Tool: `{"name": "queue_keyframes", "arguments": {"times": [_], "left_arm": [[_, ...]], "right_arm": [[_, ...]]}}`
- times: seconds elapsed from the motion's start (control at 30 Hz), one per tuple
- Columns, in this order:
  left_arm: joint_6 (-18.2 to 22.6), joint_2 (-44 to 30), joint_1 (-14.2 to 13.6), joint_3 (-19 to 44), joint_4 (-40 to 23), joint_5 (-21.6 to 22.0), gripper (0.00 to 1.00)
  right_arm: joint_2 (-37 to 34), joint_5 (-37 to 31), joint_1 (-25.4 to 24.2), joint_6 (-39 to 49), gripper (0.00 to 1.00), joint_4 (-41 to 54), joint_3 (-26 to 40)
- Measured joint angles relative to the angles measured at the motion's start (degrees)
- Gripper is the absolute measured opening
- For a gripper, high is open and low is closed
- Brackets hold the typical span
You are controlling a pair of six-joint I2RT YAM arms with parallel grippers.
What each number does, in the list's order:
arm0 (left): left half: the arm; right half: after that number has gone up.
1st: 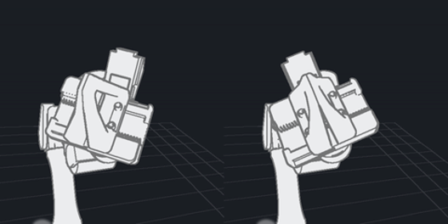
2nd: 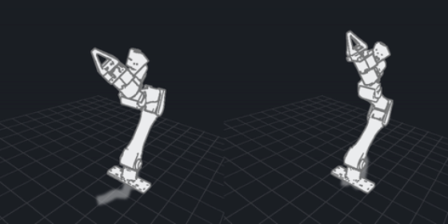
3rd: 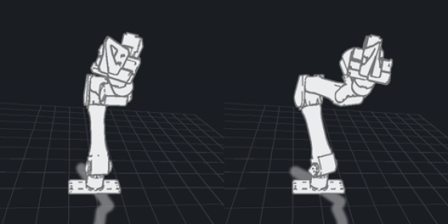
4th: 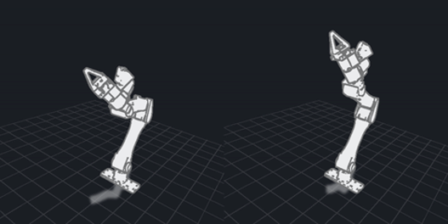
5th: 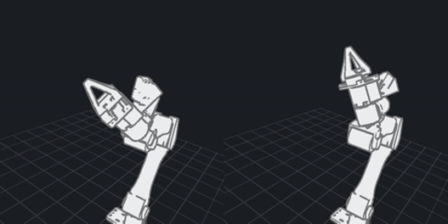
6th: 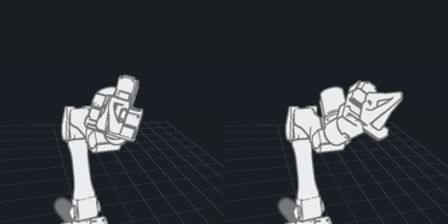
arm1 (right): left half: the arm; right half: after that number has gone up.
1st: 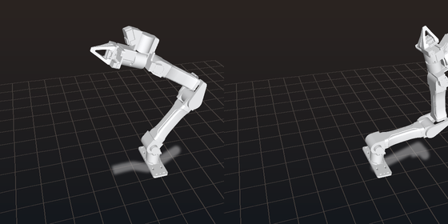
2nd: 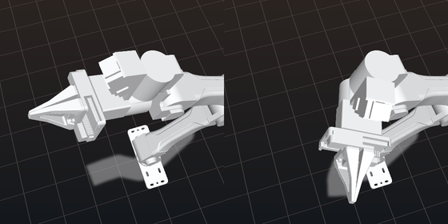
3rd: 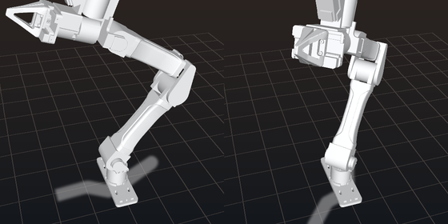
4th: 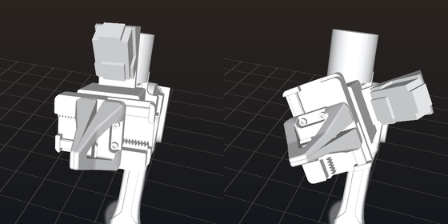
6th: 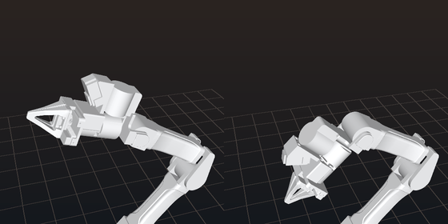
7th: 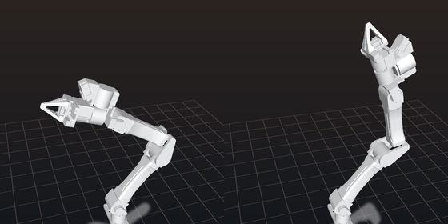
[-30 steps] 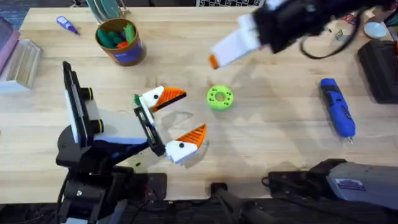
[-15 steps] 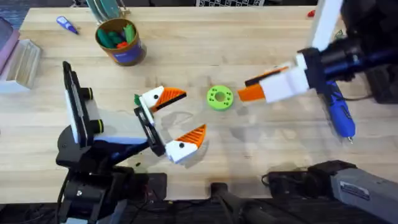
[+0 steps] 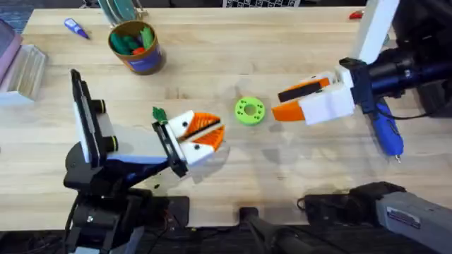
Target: Pick up the gripper from the table and insert it into the empty holder that is missing its gripper. Then pick up a screw, insert it into the mounting hole, and use the screwdriver to tighten it. Finally, clean up the table by picking up the vegetable and placing it into the bucket.
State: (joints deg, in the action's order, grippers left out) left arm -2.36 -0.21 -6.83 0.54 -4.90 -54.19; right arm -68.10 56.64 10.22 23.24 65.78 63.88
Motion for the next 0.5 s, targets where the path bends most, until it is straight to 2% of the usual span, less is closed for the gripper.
{"name": "queue_keyframes", "arguments": {"times": [0.03, 0.07, 0.4, 0.5], "left_arm": [[0.1, 0.0, 0.0, 0.0, 0.0, 0.0, 0.077], [0.2, 0.0, 0.0, 0.0, 0.0, 0.0, 0.024], [0.2, 0.0, 0.0, 0.0, 0.0, 0.0, 0.009], [0.2, 0.0, 0.0, 0.0, 0.0, 0.0, 0.009]], "right_arm": [[0.0, 0.0, 0.0, 0.2, 0.991, 0.0, 0.0], [0.0, 0.0, 0.0, 0.4, 0.991, 0.0, 0.0], [-0.1, 0.0, 0.0, 0.9, 0.991, -1.2, 0.0], [-1.1, -2.6, 0.0, -0.1, 0.991, -3.7, 0.0]]}}
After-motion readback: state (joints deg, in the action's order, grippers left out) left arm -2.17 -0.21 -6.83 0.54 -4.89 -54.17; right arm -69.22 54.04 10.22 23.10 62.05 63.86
